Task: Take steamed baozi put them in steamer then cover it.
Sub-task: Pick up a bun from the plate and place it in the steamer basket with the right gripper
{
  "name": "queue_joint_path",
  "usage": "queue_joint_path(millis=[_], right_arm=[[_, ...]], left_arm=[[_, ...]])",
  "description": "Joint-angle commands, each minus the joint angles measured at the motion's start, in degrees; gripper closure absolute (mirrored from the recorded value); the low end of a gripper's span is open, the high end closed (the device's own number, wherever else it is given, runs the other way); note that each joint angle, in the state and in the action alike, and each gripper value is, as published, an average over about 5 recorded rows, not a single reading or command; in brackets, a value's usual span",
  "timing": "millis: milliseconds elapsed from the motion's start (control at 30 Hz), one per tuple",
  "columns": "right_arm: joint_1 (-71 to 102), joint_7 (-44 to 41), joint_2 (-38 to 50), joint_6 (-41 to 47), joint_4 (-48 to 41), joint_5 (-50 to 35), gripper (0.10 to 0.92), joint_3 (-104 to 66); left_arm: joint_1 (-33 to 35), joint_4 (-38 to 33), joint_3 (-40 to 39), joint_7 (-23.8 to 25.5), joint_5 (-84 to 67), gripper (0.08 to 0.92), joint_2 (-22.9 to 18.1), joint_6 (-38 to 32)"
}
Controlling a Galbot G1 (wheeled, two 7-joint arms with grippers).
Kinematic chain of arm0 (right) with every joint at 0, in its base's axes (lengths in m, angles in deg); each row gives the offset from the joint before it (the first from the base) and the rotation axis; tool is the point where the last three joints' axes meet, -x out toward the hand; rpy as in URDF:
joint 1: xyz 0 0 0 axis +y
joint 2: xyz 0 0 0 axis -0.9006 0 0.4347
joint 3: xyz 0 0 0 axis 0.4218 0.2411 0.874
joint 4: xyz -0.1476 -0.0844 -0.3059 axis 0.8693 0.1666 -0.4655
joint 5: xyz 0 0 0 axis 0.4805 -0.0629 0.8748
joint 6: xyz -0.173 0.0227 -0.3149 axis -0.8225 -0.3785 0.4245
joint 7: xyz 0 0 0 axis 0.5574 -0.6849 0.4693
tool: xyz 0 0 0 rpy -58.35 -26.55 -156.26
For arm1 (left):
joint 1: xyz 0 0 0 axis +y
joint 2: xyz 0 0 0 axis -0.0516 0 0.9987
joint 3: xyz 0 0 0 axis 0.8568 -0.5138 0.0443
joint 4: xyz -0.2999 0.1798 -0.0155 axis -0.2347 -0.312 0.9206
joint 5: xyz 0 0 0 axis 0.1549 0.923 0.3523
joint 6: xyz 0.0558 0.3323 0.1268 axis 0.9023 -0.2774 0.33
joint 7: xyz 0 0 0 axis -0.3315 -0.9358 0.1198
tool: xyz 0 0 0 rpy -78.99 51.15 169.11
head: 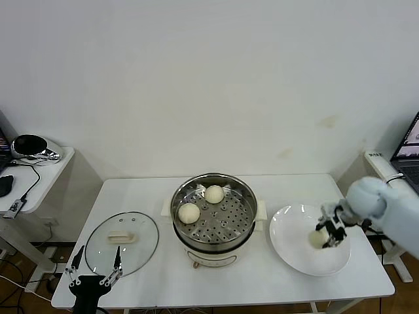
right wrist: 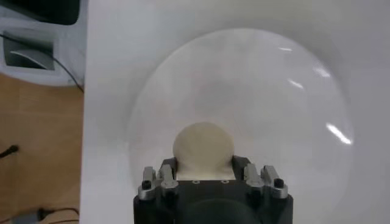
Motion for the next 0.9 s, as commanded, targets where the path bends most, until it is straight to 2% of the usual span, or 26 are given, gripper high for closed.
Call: queue_joint_path(millis=[33, 233, 467, 900], right_arm=[[-23.7, -5.79, -4.31, -1.3, -1.29, -9.57, 0.465, 4.91], [-35.42, -4.92, -14.81, -3.9, -1.31, -14.42, 0.465, 12.26], [-36.5, -0.7, -25.68, -10.38, 1.62, -16.64, 0.462, 20.18], [-30.24, 3.41, -37.69, -32.02, 0.61, -1.9, 0.451, 29.09]], left_arm=[[-0.29, 0.32, -0.4, -0.07, -0.04, 0.177, 0.24, -0.11], [-0.64, 0.08, -0.15, -0.11, -0.32, 0.177, 0.43, -0.05], [-0.85, -0.43, -0.06, -0.18, -0.35, 0.177, -0.24, -0.06], [-0.52, -1.48, 1.42, -0.29, -0.58, 0.177, -1.34, 0.02]])
